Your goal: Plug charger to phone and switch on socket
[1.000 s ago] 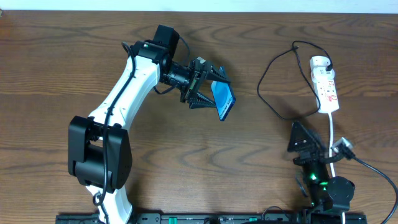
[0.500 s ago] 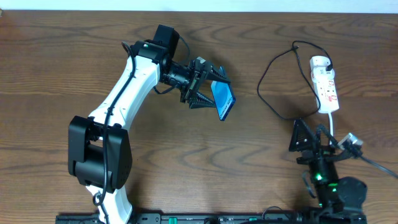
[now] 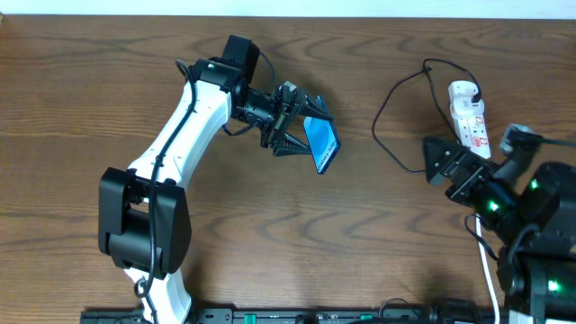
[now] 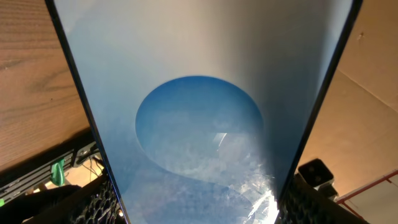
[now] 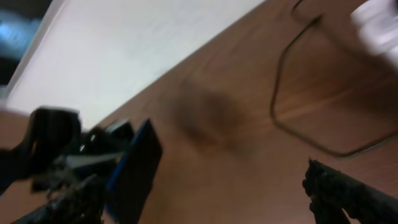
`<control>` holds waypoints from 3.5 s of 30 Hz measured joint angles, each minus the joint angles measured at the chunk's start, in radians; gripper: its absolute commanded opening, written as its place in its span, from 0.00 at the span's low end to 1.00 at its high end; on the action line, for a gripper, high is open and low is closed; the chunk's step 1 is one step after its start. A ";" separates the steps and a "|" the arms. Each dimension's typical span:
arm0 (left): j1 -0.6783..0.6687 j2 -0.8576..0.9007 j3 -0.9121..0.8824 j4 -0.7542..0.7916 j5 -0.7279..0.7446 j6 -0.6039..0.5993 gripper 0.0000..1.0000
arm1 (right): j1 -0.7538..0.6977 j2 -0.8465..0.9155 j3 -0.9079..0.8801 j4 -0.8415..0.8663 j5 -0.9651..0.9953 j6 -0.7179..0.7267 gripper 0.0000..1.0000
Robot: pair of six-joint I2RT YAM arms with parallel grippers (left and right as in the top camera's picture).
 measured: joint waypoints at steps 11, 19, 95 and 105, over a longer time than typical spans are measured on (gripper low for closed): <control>0.000 0.000 0.000 0.000 0.000 0.000 0.73 | 0.046 0.110 0.000 0.054 -0.080 -0.018 0.97; 0.000 0.000 0.000 0.000 0.000 0.000 0.72 | 0.512 0.115 0.002 0.041 0.257 -0.016 0.97; 0.101 0.000 0.000 0.002 0.012 0.081 0.98 | 0.923 0.429 0.007 0.270 0.809 0.300 0.01; 0.276 -0.005 0.003 -0.432 -0.124 0.390 0.98 | 0.909 0.397 0.007 0.259 0.809 0.300 0.01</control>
